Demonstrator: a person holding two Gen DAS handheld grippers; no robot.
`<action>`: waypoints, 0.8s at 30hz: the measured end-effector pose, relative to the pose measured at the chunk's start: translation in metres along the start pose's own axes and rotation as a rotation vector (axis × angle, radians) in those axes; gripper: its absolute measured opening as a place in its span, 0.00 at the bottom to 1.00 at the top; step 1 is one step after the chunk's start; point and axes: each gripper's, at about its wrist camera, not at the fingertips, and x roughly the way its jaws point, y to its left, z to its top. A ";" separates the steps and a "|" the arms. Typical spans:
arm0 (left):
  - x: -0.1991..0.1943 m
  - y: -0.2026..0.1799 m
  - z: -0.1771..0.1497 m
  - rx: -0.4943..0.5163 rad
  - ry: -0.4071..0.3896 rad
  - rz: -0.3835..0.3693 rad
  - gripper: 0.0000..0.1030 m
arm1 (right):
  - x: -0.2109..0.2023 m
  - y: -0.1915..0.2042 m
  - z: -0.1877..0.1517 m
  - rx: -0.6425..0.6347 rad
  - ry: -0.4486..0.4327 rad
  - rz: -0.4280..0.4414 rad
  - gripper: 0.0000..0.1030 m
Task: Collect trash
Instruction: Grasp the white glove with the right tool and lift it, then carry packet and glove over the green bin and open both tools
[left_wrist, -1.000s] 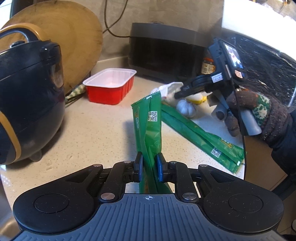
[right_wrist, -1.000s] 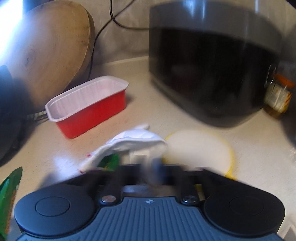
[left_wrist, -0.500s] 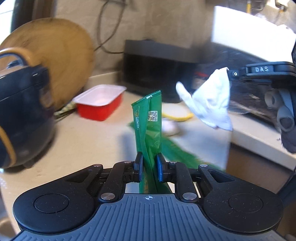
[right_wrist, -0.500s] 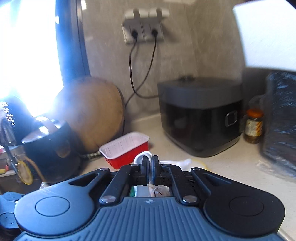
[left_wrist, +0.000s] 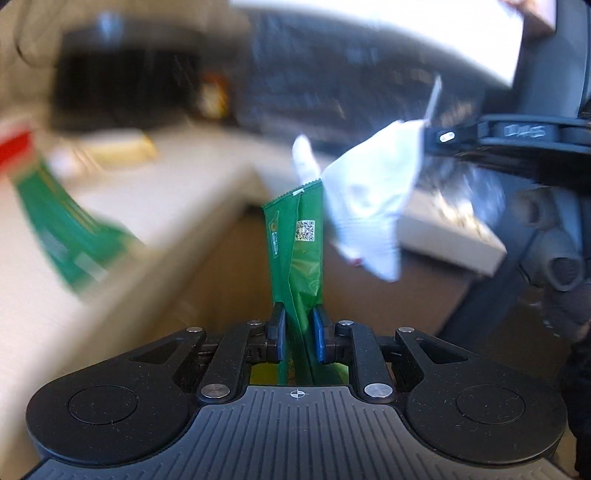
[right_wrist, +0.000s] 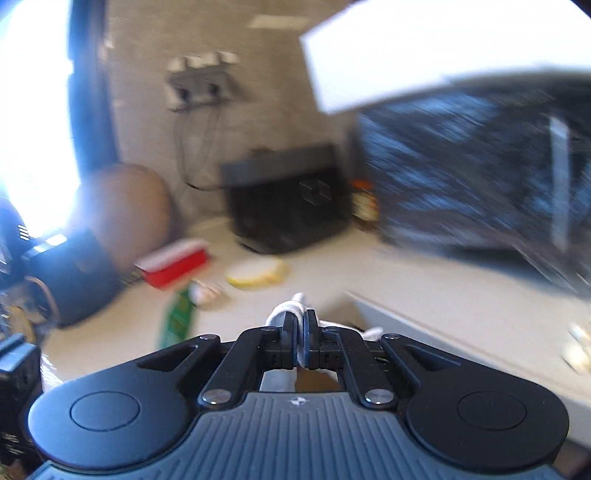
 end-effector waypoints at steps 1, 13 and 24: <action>0.020 -0.002 -0.009 -0.020 0.033 -0.023 0.19 | -0.004 -0.010 -0.010 0.003 0.010 -0.035 0.03; 0.246 0.042 -0.130 -0.307 0.114 0.028 0.20 | 0.020 -0.097 -0.132 0.165 0.229 -0.186 0.03; 0.290 0.082 -0.165 -0.397 0.237 0.054 0.22 | 0.085 -0.111 -0.198 0.242 0.431 -0.182 0.03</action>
